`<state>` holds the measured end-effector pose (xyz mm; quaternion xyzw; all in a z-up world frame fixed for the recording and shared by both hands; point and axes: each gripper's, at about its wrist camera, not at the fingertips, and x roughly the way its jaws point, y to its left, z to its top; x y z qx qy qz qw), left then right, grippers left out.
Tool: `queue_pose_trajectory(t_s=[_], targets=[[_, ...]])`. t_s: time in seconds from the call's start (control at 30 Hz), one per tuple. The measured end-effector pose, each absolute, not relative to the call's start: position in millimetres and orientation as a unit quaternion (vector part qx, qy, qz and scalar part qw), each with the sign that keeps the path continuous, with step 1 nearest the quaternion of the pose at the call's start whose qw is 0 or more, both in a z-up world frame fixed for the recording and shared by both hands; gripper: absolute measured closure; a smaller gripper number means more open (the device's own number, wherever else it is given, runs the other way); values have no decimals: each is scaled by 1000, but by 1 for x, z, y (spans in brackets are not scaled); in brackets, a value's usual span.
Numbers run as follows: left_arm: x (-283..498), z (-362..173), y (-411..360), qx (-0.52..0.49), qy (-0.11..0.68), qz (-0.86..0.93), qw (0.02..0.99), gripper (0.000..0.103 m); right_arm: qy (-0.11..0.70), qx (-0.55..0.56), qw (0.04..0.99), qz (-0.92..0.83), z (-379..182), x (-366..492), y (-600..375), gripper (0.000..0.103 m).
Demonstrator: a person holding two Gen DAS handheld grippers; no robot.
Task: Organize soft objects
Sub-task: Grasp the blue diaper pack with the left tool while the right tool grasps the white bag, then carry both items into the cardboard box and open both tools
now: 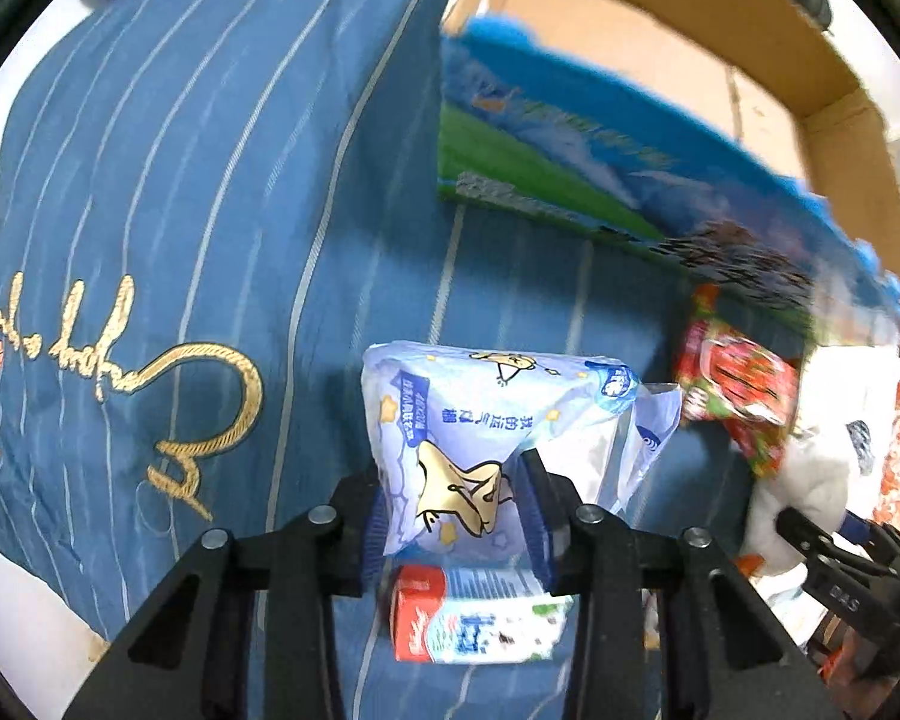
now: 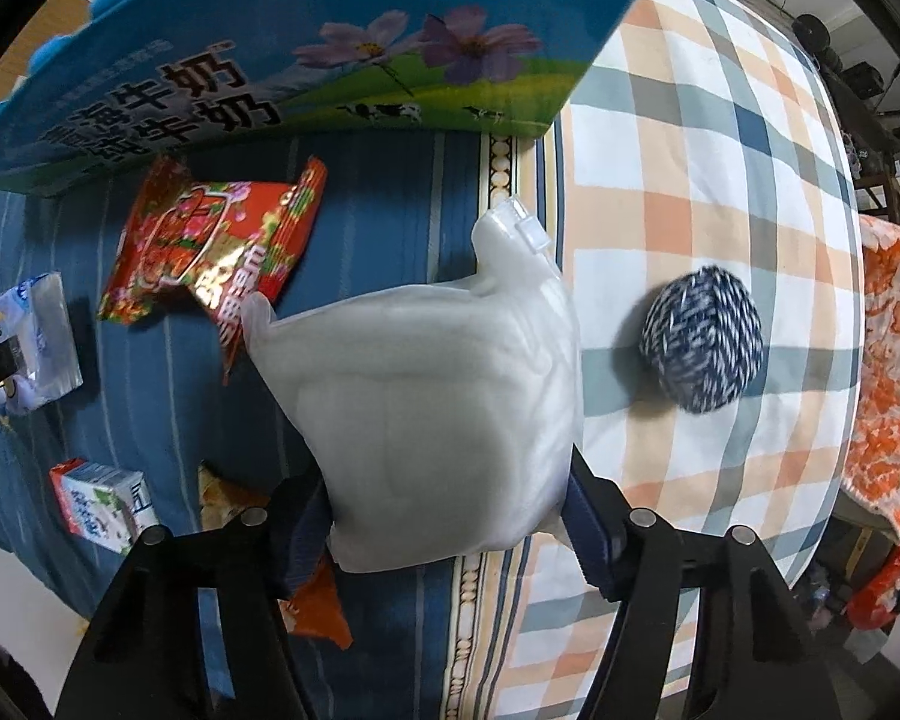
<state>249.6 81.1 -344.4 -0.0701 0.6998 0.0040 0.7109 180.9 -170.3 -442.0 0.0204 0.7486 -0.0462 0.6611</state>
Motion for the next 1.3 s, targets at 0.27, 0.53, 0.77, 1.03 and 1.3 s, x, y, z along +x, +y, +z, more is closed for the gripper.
queue_pose_trajectory(t_s=[0.27, 0.53, 0.77, 1.03, 1.3], targets=[[206, -271, 68, -84, 672, -35, 734, 68, 725, 50, 686, -33, -408, 142, -146, 34], [176, -232, 42, -70, 638, -79, 762, 68, 681, 74, 728, -22, -332, 120, -131, 34], [186, -207, 28, -31, 597, -91, 797, 68, 650, 89, 754, -34, -266, 103, -142, 34], [202, -183, 26, -27, 571, -92, 815, 68, 632, 100, 768, -27, -216, 152, -178, 33], [247, -169, 13, -36, 561, -95, 822, 68, 619, 101, 779, -1, -204, 209, -194, 33]])
